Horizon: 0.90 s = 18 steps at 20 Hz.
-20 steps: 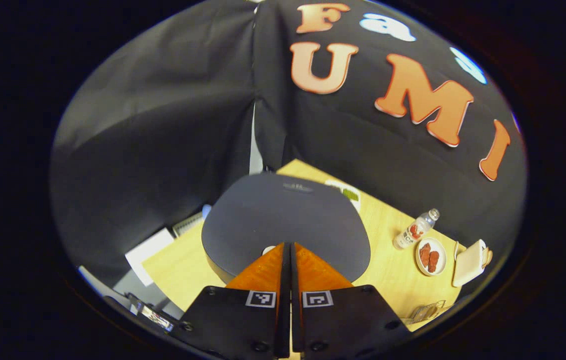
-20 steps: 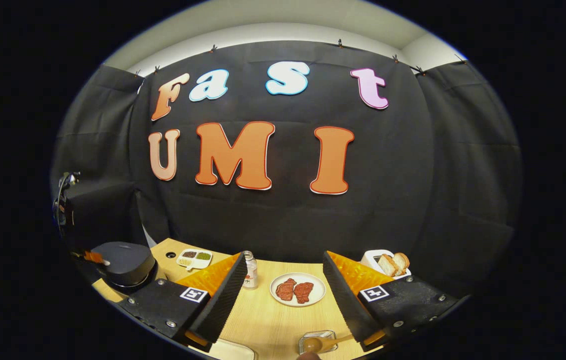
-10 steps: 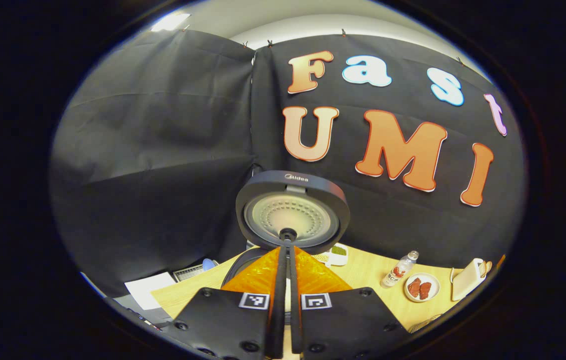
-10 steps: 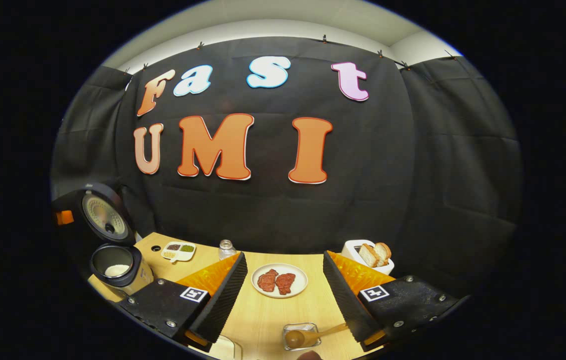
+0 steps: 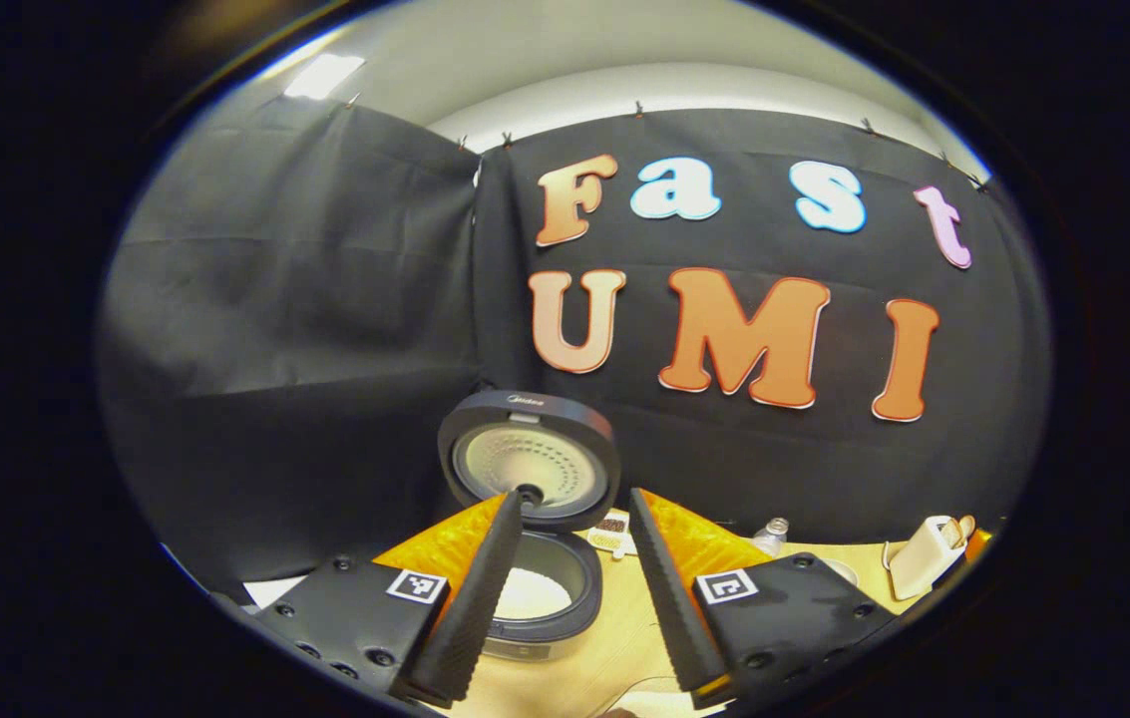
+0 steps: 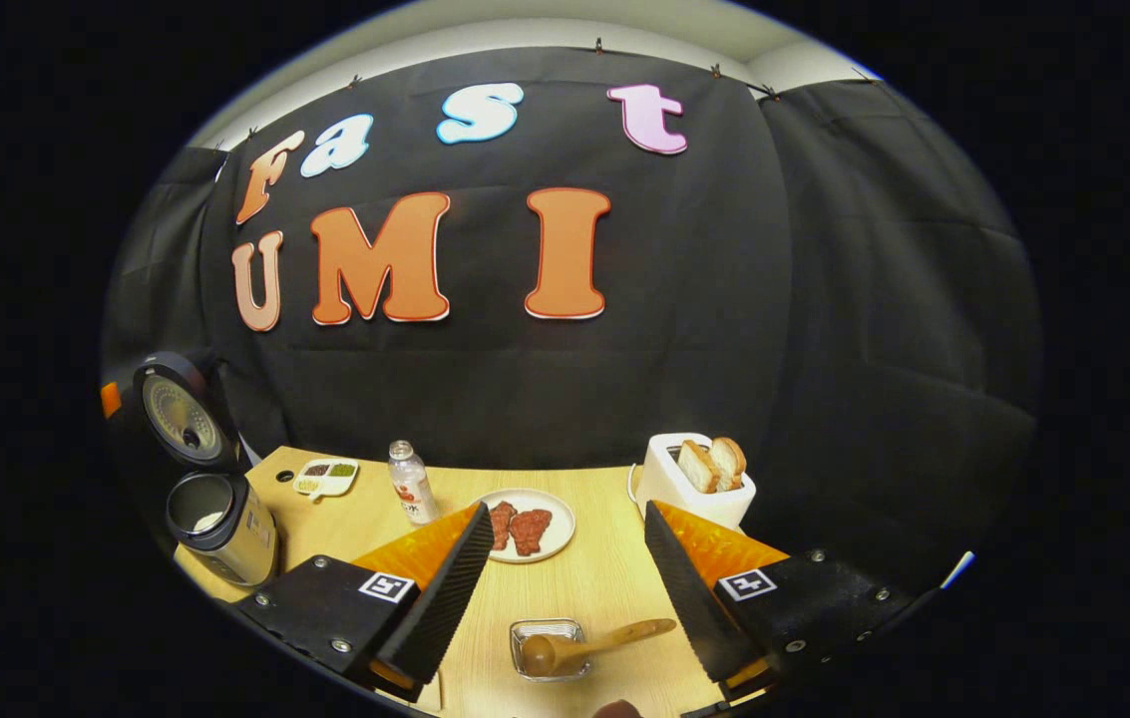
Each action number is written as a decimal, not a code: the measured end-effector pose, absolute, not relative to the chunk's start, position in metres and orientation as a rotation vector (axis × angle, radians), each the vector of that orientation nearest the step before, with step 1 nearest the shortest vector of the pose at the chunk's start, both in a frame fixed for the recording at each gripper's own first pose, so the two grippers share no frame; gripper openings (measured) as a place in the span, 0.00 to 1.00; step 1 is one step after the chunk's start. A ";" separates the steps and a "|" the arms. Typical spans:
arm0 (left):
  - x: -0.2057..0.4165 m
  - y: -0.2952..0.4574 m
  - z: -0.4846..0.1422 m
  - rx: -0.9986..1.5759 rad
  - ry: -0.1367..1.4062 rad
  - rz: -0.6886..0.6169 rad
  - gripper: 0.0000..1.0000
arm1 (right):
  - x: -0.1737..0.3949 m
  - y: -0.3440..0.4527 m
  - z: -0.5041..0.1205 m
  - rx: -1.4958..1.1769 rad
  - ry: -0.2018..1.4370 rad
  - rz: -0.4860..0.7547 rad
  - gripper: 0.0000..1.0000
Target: Close the left gripper, press the button to open the rice cooker; take a wooden spoon from the chopstick holder with the right hand, scoop a spoonful of rice and pour it into the rice cooker, then put the wooden spoon back into the chopstick holder.
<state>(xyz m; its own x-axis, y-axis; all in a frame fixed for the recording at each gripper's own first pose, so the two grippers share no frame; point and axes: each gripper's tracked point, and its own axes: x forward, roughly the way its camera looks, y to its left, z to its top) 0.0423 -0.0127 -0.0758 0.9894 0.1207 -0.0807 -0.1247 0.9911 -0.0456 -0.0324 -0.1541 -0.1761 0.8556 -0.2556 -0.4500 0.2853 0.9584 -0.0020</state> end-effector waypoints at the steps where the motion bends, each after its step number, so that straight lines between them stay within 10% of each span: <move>1: 0.038 -0.023 -0.069 -0.031 0.048 0.122 0.72 | -0.034 -0.157 -0.181 0.073 0.474 -0.276 0.95; 9: -0.014 -0.070 -0.034 0.089 -0.075 0.142 1.00 | -0.051 -0.189 -0.250 0.111 0.602 -0.219 0.95; 18: -0.019 -0.116 -0.031 0.122 -0.064 0.099 0.93 | -0.067 -0.219 -0.299 0.139 0.706 -0.247 0.95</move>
<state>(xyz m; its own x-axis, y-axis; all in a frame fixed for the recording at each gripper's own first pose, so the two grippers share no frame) -0.0186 -0.1156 -0.0312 0.9930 0.0946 0.0700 -0.1024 0.9877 0.1178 -0.0670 -0.2193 -0.2987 0.7333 -0.1771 -0.6564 0.2710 0.9616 0.0432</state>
